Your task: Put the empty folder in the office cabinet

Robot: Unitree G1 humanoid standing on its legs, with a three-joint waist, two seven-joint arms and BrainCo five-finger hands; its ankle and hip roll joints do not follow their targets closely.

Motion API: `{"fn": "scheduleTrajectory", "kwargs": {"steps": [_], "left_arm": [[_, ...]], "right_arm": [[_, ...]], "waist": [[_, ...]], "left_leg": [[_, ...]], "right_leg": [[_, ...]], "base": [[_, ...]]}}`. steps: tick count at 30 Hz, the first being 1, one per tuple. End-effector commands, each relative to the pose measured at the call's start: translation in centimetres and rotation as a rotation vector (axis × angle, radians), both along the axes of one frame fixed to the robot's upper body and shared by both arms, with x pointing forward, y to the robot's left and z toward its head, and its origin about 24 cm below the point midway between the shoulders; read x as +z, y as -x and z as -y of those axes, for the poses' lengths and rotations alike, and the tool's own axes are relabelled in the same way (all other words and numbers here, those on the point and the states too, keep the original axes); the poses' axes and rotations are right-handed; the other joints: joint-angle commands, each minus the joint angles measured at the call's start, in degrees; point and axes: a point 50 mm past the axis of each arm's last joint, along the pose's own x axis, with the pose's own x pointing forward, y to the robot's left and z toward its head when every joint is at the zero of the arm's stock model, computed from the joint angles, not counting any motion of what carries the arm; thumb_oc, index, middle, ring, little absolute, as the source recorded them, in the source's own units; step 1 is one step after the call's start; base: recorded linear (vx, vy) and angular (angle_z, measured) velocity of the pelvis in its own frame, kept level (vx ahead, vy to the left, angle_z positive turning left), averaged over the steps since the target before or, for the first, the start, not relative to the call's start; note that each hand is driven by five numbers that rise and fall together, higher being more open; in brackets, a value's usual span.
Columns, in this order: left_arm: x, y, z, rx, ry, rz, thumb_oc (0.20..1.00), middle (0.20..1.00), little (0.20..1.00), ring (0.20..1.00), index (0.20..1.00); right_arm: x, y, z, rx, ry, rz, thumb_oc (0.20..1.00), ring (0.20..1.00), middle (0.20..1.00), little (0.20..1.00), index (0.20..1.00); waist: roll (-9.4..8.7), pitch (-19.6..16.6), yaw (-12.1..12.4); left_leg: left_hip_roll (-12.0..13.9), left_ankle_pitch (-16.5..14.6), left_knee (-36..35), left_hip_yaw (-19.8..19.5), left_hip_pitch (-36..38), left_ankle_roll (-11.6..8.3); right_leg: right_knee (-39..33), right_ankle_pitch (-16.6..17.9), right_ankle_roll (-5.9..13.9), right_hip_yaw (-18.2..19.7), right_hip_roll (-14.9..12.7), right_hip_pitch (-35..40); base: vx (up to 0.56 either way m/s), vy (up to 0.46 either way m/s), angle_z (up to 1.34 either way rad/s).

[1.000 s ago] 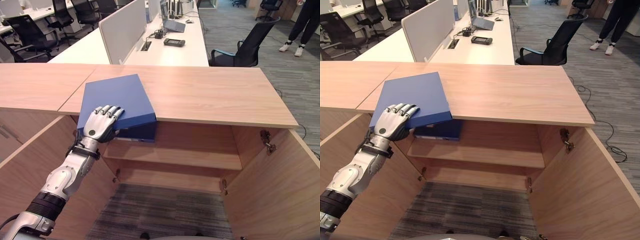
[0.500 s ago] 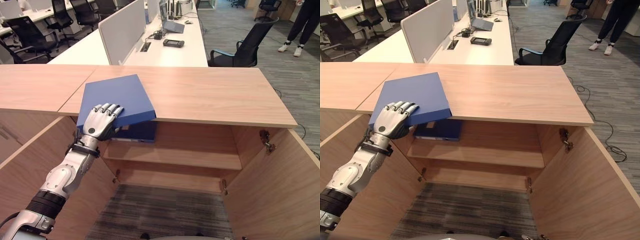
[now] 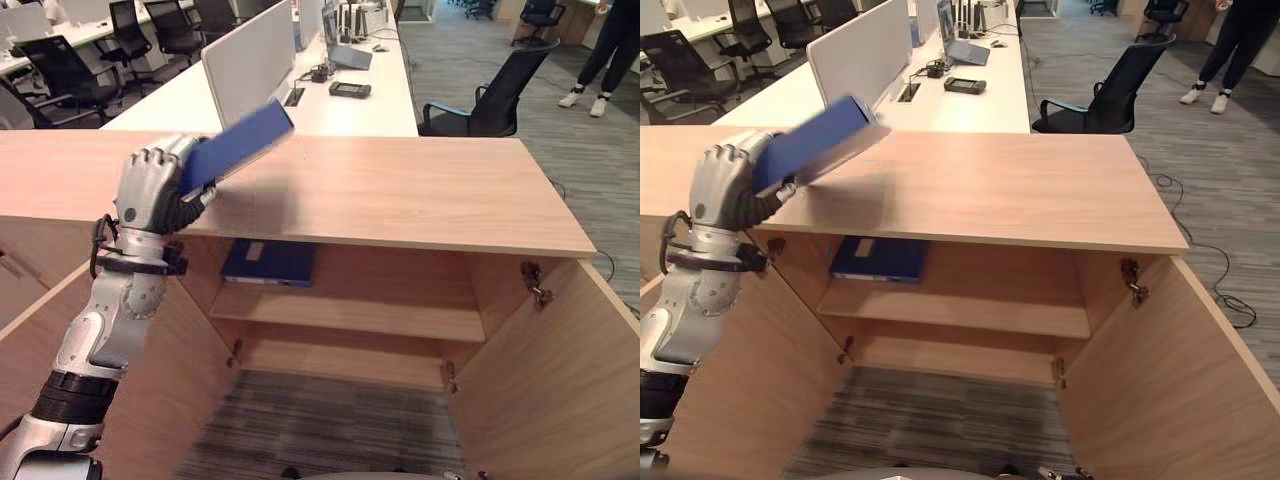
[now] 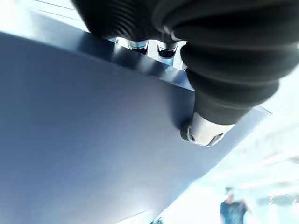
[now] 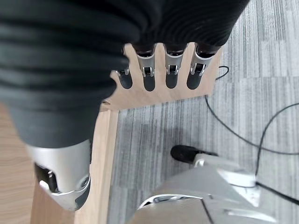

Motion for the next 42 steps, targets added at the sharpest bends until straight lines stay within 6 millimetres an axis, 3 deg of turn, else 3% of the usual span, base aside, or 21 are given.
{"fn": "scheduleTrajectory", "kwargs": {"steps": [1, 13, 15, 19, 21, 25, 27, 28, 29, 32, 42], "left_arm": [[5.2, 0.9, 0.0, -0.118, 0.154, 0.239, 0.200, 0.200, 0.200, 0.200, 0.200], [5.8, 2.8, -0.3, -0.400, 0.511, 0.279, 0.200, 0.200, 0.200, 0.200, 0.200], [5.5, 3.2, -0.4, -0.512, 0.638, 0.265, 0.200, 0.200, 0.200, 0.200, 0.200], [3.9, 3.1, -1.0, -0.663, 0.928, 0.235, 0.200, 0.200, 0.200, 0.200, 0.200], [3.6, 3.1, -1.1, -0.682, 0.965, 0.227, 0.200, 0.200, 0.200, 0.200, 0.200], [2.5, 3.1, -0.5, -0.845, 1.139, 0.188, 0.200, 0.200, 0.200, 0.200, 0.200], [2.2, 3.1, -0.1, -0.890, 1.187, 0.180, 0.200, 0.200, 0.200, 0.200, 0.200], [2.0, 3.0, 0.2, -0.920, 1.218, 0.174, 0.200, 0.200, 0.200, 0.200, 0.200], [1.4, 2.8, 0.6, -0.954, 1.280, 0.159, 0.200, 0.200, 0.200, 0.200, 0.200], [0.3, 2.7, 1.5, -0.981, 1.333, 0.098, 0.200, 0.200, 0.200, 0.200, 0.200], [-1.9, 2.7, 3.1, -1.020, 1.422, -0.016, 0.200, 0.200, 0.200, 0.200, 0.200]], "right_arm": [[0.2, -2.1, -0.2, -0.019, -0.016, 0.046, 1.000, 1.000, 1.000, 1.000, 1.000], [0.1, -2.2, -0.5, -0.009, -0.034, 0.056, 1.000, 1.000, 1.000, 1.000, 1.000], [0.2, -2.8, -0.8, 0.009, -0.047, 0.077, 1.000, 1.000, 1.000, 1.000, 1.000], [1.1, -6.4, -2.1, 0.079, -0.088, 0.214, 1.000, 1.000, 1.000, 1.000, 1.000], [1.3, -7.0, -2.4, 0.093, -0.101, 0.242, 1.000, 1.000, 1.000, 1.000, 1.000], [4.8, -12.6, -5.7, 0.169, -0.272, 0.558, 1.000, 1.000, 1.000, 1.000, 1.000], [6.4, -14.0, -7.1, 0.163, -0.373, 0.675, 1.000, 1.000, 1.000, 1.000, 1.000], [7.6, -14.9, -8.1, 0.167, -0.444, 0.744, 1.000, 1.000, 1.000, 1.000, 1.000], [10.8, -16.5, -10.2, 0.184, -0.622, 0.905, 1.000, 1.000, 1.000, 1.000, 1.000], [15.1, -17.9, -12.7, 0.230, -0.822, 1.077, 1.000, 1.000, 1.000, 1.000, 1.000], [20.8, -18.4, -15.5, 0.305, -1.105, 1.257, 1.000, 1.000, 1.000, 1.000, 1.000]], "waist": [[-0.69, 0.10, 0.48], [-0.97, -0.47, 0.80], [-1.02, -0.45, 0.82], [-1.21, -0.26, 1.26], [-1.20, -0.25, 1.27], [-1.52, 0.05, 1.30], [-1.60, 0.11, 1.21], [-1.65, 0.18, 1.19], [-1.81, 0.27, 1.09], [-2.08, 0.23, 0.95], [-2.50, 0.21, 0.88]], "left_leg": [[-0.99, -3.55, 0.72, 2.35, -0.39, -0.67], [-0.92, -3.62, 0.72, 2.16, -0.06, -0.69], [-0.84, -3.61, 0.72, 2.04, 0.00, -0.67], [-0.79, -3.58, 0.72, 1.75, -0.05, -0.56], [-0.80, -3.57, 0.72, 1.75, -0.01, -0.56], [-0.76, -3.54, 0.72, 1.63, 0.03, -0.50], [-0.74, -3.55, 0.72, 1.69, 0.07, -0.48], [-0.72, -3.53, 0.72, 1.72, 0.04, -0.47], [-0.72, -3.54, 0.72, 1.82, 0.04, -0.43], [-0.55, -3.55, 0.72, 2.01, 0.14, -0.40], [-0.30, -3.49, 0.72, 2.30, 0.05, -0.34]], "right_leg": [[0.38, -6.08, 3.58, 1.91, -0.97, 1.60], [0.35, -6.13, 3.49, 1.86, -1.02, 1.94], [0.35, -6.10, 3.42, 1.95, -0.97, 1.91], [0.35, -6.14, 3.30, 1.97, -0.89, 1.98], [0.35, -6.13, 3.26, 1.97, -0.88, 2.02], [0.42, -6.09, 3.10, 2.03, -0.80, 1.97], [0.49, -6.05, 3.09, 2.07, -0.79, 1.88], [0.54, -6.03, 3.09, 2.09, -0.78, 1.83], [0.69, -5.95, 3.08, 2.20, -0.75, 1.65], [0.85, -5.92, 2.99, 2.34, -0.78, 1.52], [0.86, -5.65, 2.96, 2.57, -0.83, 1.19]], "base": [[0.00, 0.000, 0.00], [0.00, 0.000, 0.00], [0.00, 0.000, 0.00], [0.00, 0.000, 0.00], [0.00, 0.000, 0.00], [0.00, 0.000, 0.00], [0.00, 0.000, 0.00], [0.00, 0.000, 0.00], [0.00, 0.000, 0.00], [0.00, 0.000, 0.00], [0.00, 0.000, 0.00]]}}
